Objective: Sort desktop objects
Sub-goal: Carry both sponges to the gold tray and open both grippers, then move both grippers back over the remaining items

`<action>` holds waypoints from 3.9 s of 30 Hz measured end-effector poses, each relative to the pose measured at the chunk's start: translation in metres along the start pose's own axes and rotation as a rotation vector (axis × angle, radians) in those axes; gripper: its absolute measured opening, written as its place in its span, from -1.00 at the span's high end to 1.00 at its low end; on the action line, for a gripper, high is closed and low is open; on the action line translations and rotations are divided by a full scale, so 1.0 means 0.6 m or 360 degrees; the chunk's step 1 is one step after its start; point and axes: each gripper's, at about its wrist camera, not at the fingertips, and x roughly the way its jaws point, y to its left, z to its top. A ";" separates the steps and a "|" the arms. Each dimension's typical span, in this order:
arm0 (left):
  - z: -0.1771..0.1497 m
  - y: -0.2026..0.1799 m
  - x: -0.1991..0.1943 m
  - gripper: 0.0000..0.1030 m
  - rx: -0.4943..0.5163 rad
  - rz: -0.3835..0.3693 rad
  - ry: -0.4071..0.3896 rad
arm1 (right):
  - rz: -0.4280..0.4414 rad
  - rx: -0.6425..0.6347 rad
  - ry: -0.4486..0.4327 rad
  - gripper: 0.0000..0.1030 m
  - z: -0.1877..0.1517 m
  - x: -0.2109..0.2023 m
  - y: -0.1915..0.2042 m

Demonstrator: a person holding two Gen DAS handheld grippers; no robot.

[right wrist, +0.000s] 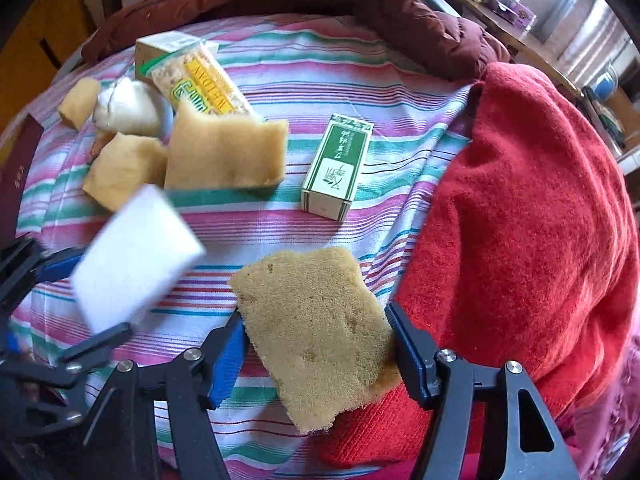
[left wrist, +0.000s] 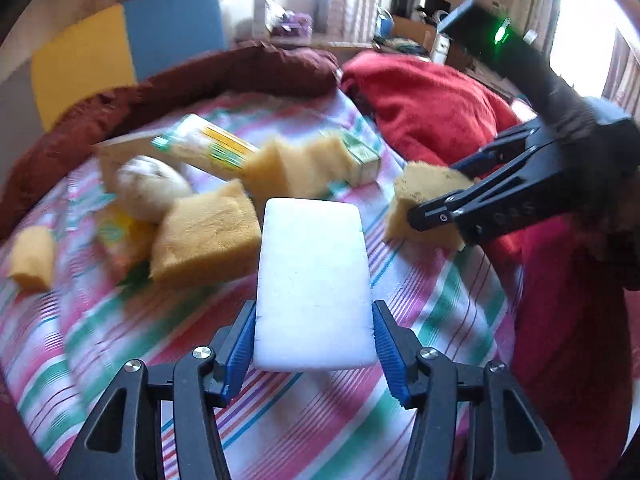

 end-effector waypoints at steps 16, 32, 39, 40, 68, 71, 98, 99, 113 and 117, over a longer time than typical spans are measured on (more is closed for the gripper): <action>-0.063 0.134 -0.205 -0.10 -0.0388 0.0503 -0.0242 | 0.0002 0.0177 -0.0206 -0.28 -0.022 -0.065 0.015; -0.158 0.248 -0.311 -0.10 -0.0663 0.0841 -0.0292 | 0.0267 0.0254 -0.0597 -0.28 -0.012 -0.134 0.138; -0.195 0.285 -0.357 -0.10 -0.0764 0.0986 -0.0334 | 0.0510 0.0016 -0.0657 -0.28 0.026 -0.150 0.278; -0.198 0.289 -0.361 -0.10 -0.0771 0.0996 -0.0336 | 0.0544 -0.0031 -0.0655 -0.28 0.032 -0.150 0.303; -0.350 0.485 -0.436 -0.10 -0.1320 0.1030 -0.0328 | 0.1025 -0.0445 -0.0399 -0.28 0.095 -0.089 0.666; -0.366 0.515 -0.444 -0.10 -0.1391 0.0977 -0.0333 | 0.1054 -0.0425 -0.0366 -0.28 0.102 -0.078 0.688; -0.384 0.527 -0.453 -0.29 -0.1508 0.1031 -0.0347 | 0.1318 -0.0263 -0.0145 -0.62 0.114 -0.005 0.778; -0.383 0.523 -0.455 -0.28 -0.1500 0.1038 -0.0350 | 0.1287 -0.0282 -0.0170 -0.65 0.111 -0.009 0.778; -0.336 0.470 -0.453 -0.25 -0.1382 0.0948 -0.0426 | 0.1049 -0.0312 -0.0404 -0.74 0.089 -0.043 0.710; -0.301 0.446 -0.438 -0.25 -0.1281 0.0886 -0.0411 | 0.0998 -0.0276 -0.0459 -0.75 0.085 -0.055 0.673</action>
